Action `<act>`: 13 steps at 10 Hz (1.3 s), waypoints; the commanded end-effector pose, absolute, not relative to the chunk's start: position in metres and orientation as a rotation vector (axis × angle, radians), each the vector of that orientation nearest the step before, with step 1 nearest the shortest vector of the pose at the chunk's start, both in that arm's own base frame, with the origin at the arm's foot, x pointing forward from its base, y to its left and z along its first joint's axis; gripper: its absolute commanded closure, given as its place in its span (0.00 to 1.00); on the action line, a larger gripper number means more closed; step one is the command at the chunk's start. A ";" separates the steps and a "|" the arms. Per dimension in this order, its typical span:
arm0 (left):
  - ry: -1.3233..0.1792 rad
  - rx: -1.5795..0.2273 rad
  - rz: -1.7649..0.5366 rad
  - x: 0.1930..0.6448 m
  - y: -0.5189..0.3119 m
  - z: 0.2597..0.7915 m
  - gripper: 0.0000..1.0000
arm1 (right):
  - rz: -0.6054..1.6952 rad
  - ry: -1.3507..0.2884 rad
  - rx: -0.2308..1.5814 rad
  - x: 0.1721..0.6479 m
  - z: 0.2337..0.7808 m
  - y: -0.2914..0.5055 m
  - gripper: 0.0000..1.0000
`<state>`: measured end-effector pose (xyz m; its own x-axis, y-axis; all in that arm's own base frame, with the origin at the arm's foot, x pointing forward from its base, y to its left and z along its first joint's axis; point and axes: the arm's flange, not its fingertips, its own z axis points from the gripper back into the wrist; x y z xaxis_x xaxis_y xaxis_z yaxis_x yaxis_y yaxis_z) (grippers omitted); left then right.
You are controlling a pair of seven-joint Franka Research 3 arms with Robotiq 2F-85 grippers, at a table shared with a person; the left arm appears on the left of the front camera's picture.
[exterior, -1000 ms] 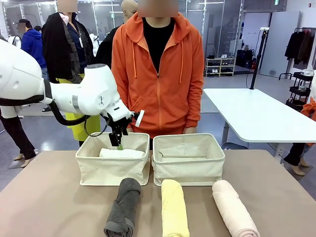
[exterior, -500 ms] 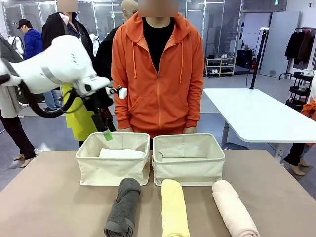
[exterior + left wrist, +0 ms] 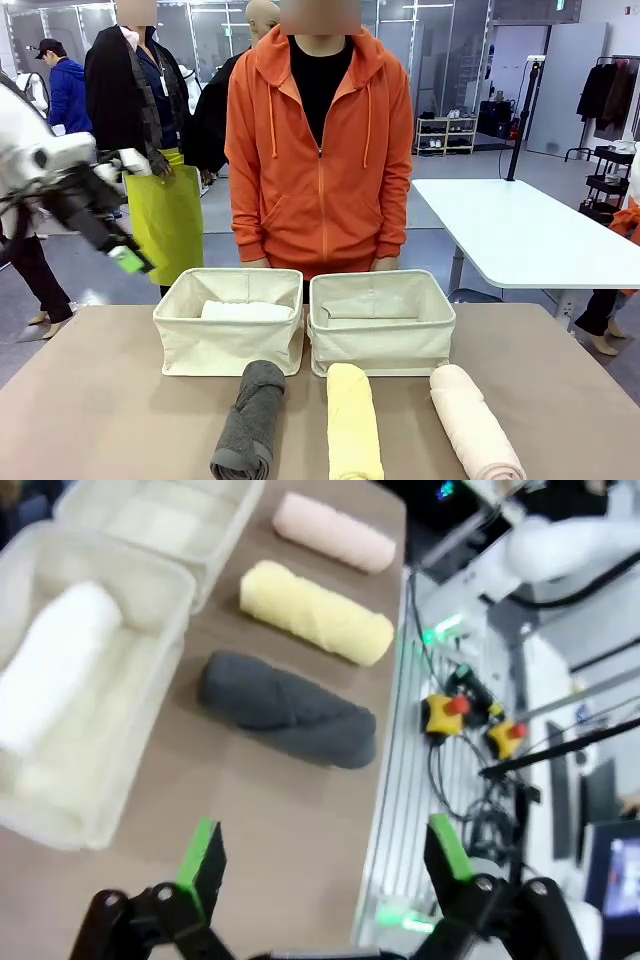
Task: Divide the towels into two baskets.
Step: Pick up one hotel-folded towel from the bottom of the table and place it in the Fabric basket indicated by the person.
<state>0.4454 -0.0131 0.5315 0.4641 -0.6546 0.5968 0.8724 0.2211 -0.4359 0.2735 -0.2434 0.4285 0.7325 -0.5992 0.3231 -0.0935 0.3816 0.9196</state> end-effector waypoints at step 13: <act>-0.619 -0.889 -0.206 0.307 0.212 0.422 0.00 | -0.358 -0.718 1.170 0.271 0.431 -0.243 0.00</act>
<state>0.3133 0.2097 0.4208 0.7994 0.0796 0.5955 0.4299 0.6167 -0.6595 0.2735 -0.2433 0.4286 0.7337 -0.5981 0.3225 -0.0942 0.3804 0.9200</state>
